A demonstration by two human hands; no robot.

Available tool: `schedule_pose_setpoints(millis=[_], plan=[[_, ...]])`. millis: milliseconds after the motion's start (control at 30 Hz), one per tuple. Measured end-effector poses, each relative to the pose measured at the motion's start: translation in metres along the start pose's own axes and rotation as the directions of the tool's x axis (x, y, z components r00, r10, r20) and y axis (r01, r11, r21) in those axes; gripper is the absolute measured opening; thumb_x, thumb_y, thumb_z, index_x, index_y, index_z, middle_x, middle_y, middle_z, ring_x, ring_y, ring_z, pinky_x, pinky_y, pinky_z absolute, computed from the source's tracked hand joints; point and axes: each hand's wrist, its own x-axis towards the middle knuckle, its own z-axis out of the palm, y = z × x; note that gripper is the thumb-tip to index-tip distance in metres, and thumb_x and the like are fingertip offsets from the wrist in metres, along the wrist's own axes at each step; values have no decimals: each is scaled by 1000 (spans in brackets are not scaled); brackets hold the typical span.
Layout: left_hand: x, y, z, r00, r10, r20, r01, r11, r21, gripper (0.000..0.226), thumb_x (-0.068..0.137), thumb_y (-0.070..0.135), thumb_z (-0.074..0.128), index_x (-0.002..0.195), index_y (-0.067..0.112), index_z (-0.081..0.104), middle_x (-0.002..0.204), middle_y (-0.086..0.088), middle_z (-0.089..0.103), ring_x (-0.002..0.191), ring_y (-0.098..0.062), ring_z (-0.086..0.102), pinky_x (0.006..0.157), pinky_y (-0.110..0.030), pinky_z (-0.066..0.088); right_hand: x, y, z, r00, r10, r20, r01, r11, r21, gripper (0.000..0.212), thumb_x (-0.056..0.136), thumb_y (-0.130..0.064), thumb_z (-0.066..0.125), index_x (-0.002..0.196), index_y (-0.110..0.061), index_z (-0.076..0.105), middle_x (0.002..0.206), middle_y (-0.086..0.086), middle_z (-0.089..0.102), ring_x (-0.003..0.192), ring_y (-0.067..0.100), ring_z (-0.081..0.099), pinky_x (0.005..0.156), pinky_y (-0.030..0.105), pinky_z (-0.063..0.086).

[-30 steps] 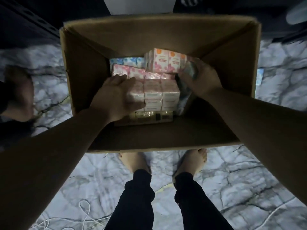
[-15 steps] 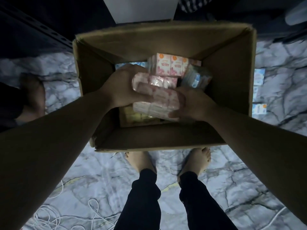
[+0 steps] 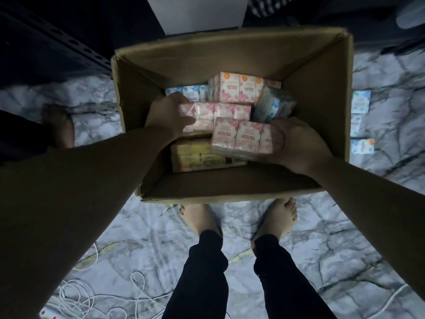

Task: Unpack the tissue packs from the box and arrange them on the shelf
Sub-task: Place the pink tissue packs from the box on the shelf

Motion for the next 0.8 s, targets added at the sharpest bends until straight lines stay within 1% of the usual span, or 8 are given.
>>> schedule_pose_setpoints(millis=[100,167,233,333,433,600,733,800], plan=[[-23,11,-13,998,32,-49,-31,999,29,44,81,34,85,121,28,67,124,-10,62,107,-26,61,92,-30,48,-18,-12,-12,998,1,-60,-3,999,-40,87,61,-71,83,131,-22,65,123,10,66,114,32,61,99,43,51],[-43,16,-27,994,63,-85,-58,996,60,43,84,35,82,124,28,67,126,-8,62,107,-27,60,90,-29,45,-32,-21,-24,995,12,-98,-20,997,-74,97,53,-85,68,130,-25,65,122,10,66,113,34,62,96,47,52],[-66,23,-46,989,77,-124,-68,995,74,45,85,35,81,127,29,66,128,-6,62,108,-27,59,88,-28,43,-50,-30,-37,994,-4,-107,-5,996,-90,99,51,-87,58,127,-25,66,119,10,67,109,35,63,91,48,54],[-104,38,-83,982,73,-175,-68,997,33,48,85,36,81,129,29,65,129,-8,59,105,-24,60,87,-26,43,-80,-46,-65,994,-22,-111,14,997,-76,90,54,-72,75,130,-25,66,114,9,66,105,34,64,88,44,55],[-150,62,-129,972,72,-225,-80,996,-28,44,85,36,82,125,28,67,122,-6,55,86,-19,56,83,-21,41,-119,-65,-102,990,-45,-130,44,999,-15,87,54,-46,95,133,-25,65,114,7,65,104,30,64,86,39,55],[-229,103,-207,950,60,-308,-98,989,-110,43,83,36,84,122,22,71,110,-6,51,74,-17,54,78,-25,44,-189,-100,-171,978,-77,-194,85,996,34,85,55,-39,97,133,-31,64,105,-2,60,97,18,61,77,26,43],[-286,132,-261,924,45,-380,-126,974,-190,43,82,34,87,120,22,72,107,-5,52,74,-11,52,73,-8,36,-242,-131,-228,955,-118,-273,147,985,88,82,56,-34,98,132,-32,66,101,-10,56,94,11,59,75,26,45],[-311,146,-284,909,46,-414,-147,965,-215,42,83,35,86,121,23,71,109,-4,52,80,-12,54,76,-9,37,-264,-143,-251,938,-151,-312,184,980,79,82,58,-35,97,132,-32,65,103,-7,59,95,11,58,74,24,45]])
